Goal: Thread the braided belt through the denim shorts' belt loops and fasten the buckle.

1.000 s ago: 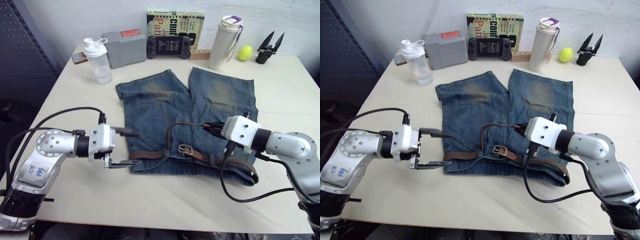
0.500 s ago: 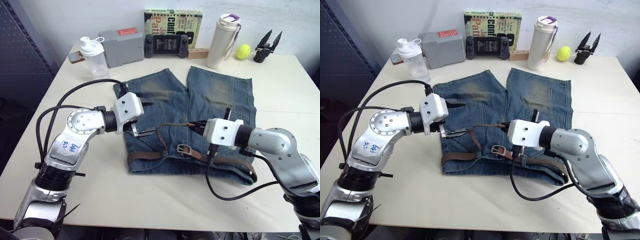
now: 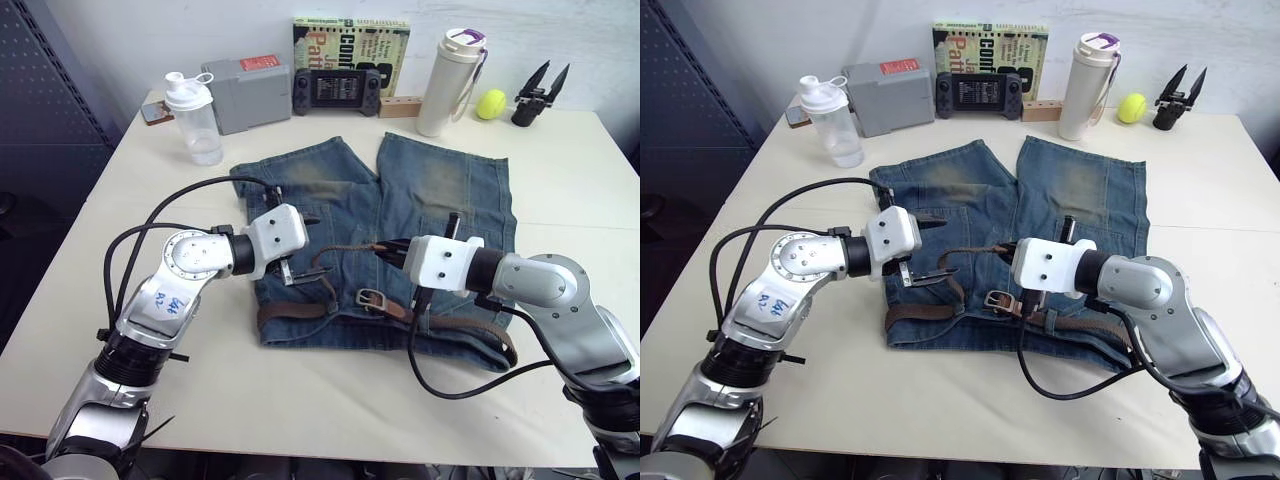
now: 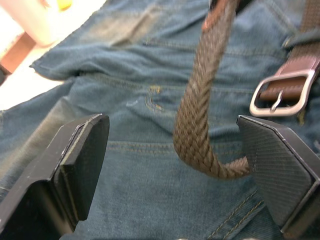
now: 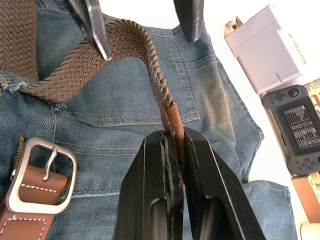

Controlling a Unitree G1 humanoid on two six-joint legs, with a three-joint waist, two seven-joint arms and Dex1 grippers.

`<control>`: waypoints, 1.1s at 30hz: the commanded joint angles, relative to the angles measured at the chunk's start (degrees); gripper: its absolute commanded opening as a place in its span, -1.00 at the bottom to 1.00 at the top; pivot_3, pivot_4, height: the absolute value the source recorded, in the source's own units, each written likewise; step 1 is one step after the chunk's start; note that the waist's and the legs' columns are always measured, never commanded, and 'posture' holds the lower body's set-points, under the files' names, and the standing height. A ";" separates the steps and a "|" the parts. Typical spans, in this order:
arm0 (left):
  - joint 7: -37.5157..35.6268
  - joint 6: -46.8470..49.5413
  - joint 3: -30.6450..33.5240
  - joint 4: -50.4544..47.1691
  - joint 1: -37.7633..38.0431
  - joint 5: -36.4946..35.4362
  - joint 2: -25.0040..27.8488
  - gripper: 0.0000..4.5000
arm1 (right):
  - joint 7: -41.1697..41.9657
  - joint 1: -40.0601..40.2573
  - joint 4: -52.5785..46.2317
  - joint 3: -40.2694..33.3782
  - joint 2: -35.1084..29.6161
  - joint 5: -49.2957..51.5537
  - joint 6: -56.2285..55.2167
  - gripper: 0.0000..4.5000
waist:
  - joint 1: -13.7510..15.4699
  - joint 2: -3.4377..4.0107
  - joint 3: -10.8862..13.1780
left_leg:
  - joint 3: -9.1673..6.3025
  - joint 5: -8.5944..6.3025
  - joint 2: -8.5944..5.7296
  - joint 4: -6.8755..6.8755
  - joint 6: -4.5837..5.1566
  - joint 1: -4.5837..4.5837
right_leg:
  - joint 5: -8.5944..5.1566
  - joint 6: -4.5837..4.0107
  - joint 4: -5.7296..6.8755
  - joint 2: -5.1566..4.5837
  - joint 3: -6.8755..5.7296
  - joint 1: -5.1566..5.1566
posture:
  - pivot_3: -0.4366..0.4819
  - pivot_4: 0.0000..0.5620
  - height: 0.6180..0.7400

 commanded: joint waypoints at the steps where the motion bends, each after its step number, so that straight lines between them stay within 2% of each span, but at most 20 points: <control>1: 2.05 0.34 -1.39 -1.80 0.57 4.03 -0.34 0.63 | -0.14 -0.89 -2.60 -0.29 0.22 -0.71 -0.87 -1.00 | -0.01 0.00 0.00 | 0.00 0.00 0.00 0.00 0.00 0.00 | 0.00 0.00 0.00 0.00 0.00 0.00 | -0.05 -0.47 0.85; 4: 2.30 0.81 -0.84 -2.88 1.02 4.16 -0.56 0.20 | -0.15 -0.62 -2.77 -0.20 0.27 -0.93 -0.77 -1.00 | -0.01 0.00 0.00 | 0.00 0.00 0.00 0.00 0.00 0.00 | 0.00 0.00 0.00 0.00 -0.01 0.00 | -0.05 -0.47 0.85; 6: 2.64 1.24 -0.55 -3.62 1.37 4.14 -0.81 0.03 | -0.17 -0.47 -2.76 -0.13 0.28 -1.10 -0.70 -1.00 | 0.00 0.00 0.00 | 0.00 0.00 0.00 0.00 0.00 0.00 | 0.00 0.00 0.00 0.00 0.00 0.00 | -0.05 -0.47 0.85; 7: 2.76 1.32 -0.55 -4.05 1.61 4.20 -0.92 -0.18 | -0.15 -0.35 -2.71 -0.10 0.28 -1.17 -0.67 -1.00 | -0.01 0.00 0.00 | 0.00 0.00 0.00 0.00 0.00 0.00 | 0.00 0.00 0.00 0.00 0.00 0.00 | -0.05 -0.47 0.85; 9: 3.60 1.89 -0.24 -4.39 1.87 4.21 -1.57 -0.34 | -0.18 -0.26 -2.66 -0.07 0.35 -1.21 -0.57 -1.00 | 0.01 0.00 0.00 | 0.00 0.00 0.00 0.00 0.00 0.00 | 0.00 0.00 0.00 0.00 0.00 0.00 | -0.05 -0.47 0.85; 11: 3.91 2.19 -0.08 -4.44 2.01 4.22 -2.03 -0.72 | -0.20 -0.34 -2.60 0.03 0.60 -1.29 -0.41 -1.00 | 0.00 0.00 0.00 | 0.00 0.00 0.00 0.00 0.00 0.00 | 0.00 0.00 0.00 0.00 0.00 0.00 | -0.05 -0.47 0.85; 19: 5.44 5.45 2.16 -4.40 2.73 1.61 -5.92 -0.72 | -0.08 -0.55 -2.78 -0.13 1.35 -1.80 -0.03 -1.00 | 0.01 0.00 0.00 | -0.01 0.00 0.01 0.00 0.00 0.00 | 0.00 0.00 0.01 0.00 0.00 0.00 | -0.05 -0.47 0.85; 20: 5.14 5.53 2.65 -4.52 2.87 0.91 -6.41 -0.94 | -0.08 -0.55 -2.88 -0.21 1.39 -1.78 0.08 -1.00 | 0.01 0.00 0.00 | -0.01 0.00 0.01 0.01 0.00 -0.01 | 0.00 0.00 0.01 0.00 0.00 0.00 | -0.05 -0.47 0.85; 21: 4.83 5.58 2.98 -4.60 3.00 0.41 -6.73 -0.99 | -0.09 -0.55 -2.93 -0.26 1.44 -1.82 0.15 -1.00 | 0.00 0.00 0.00 | -0.01 0.00 0.01 0.01 0.00 -0.01 | 0.00 0.00 0.00 0.00 0.00 0.00 | -0.05 -0.47 0.85; 30: 4.45 7.72 4.69 -5.18 3.88 -2.15 -8.26 -0.99 | -0.26 -0.18 -3.72 -0.76 1.48 -1.74 0.97 -1.00 | -0.01 0.00 0.00 | -0.01 0.00 0.01 0.02 0.00 -0.01 | 0.00 0.00 0.01 0.00 0.00 -0.01 | -0.05 -0.47 0.85; 32: 4.26 8.39 4.94 -5.55 4.17 -2.76 -8.29 -1.00 | -0.29 -0.07 -4.38 -1.38 2.14 -0.18 3.07 -0.56 | -0.04 0.00 0.00 | -0.01 0.00 0.01 0.01 0.00 -0.01 | 0.00 0.00 0.01 0.00 0.00 -0.01 | -0.05 -0.47 0.85; 33: 4.13 8.93 4.96 -5.73 4.31 -3.05 -8.23 -1.00 | -0.43 0.01 -4.75 -1.67 2.43 0.37 4.04 -0.46 | -0.03 0.00 0.00 | -0.01 0.00 0.01 0.01 0.00 -0.01 | 0.00 0.00 0.01 0.00 0.00 -0.01 | -0.05 -0.47 0.85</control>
